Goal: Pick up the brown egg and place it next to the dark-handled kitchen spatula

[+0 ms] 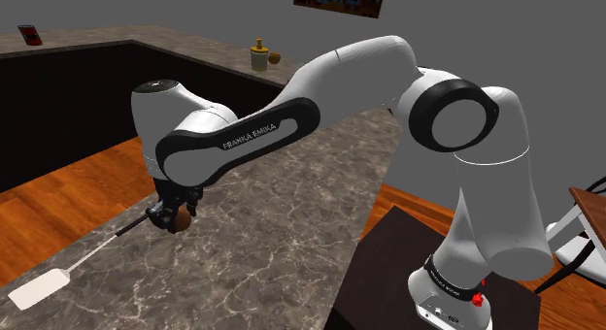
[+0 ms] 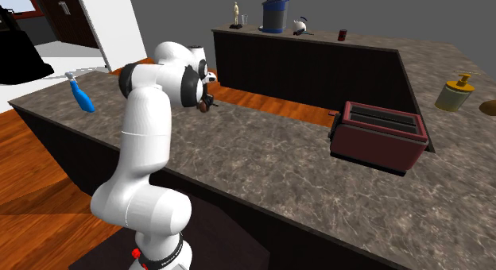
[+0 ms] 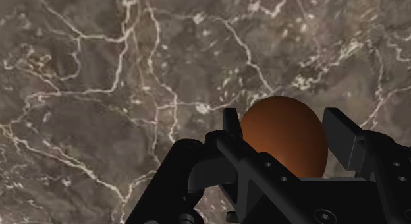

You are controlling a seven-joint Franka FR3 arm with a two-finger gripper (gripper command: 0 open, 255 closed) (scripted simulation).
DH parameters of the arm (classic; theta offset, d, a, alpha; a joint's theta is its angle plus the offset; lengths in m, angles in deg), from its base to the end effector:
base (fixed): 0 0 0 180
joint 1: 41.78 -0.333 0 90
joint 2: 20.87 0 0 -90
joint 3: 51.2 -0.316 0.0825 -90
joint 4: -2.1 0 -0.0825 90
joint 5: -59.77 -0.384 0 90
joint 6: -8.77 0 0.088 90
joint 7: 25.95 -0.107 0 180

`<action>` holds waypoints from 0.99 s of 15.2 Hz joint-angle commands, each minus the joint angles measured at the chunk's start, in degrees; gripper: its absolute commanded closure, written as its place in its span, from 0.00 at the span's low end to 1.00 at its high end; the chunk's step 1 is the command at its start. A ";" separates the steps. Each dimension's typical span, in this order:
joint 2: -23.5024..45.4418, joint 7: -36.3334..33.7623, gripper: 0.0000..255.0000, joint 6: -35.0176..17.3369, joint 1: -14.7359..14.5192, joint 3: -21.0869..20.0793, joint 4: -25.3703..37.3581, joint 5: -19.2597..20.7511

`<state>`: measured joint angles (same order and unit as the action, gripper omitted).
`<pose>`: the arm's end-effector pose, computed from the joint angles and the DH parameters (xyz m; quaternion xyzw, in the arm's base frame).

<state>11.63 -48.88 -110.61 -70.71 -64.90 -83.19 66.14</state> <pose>0.5436 0.4543 0.3532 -0.9837 -0.1777 -0.0109 0.0241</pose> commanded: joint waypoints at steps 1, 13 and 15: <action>0.73 -0.10 1.00 -1.58 -0.05 0.11 -0.83 0.19; 0.73 -0.10 0.00 -1.58 -0.05 0.12 -0.83 0.19; 0.73 -0.10 0.00 -1.58 -0.05 0.12 -0.83 0.19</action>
<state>12.36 -48.98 -112.18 -70.76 -64.79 -84.01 66.33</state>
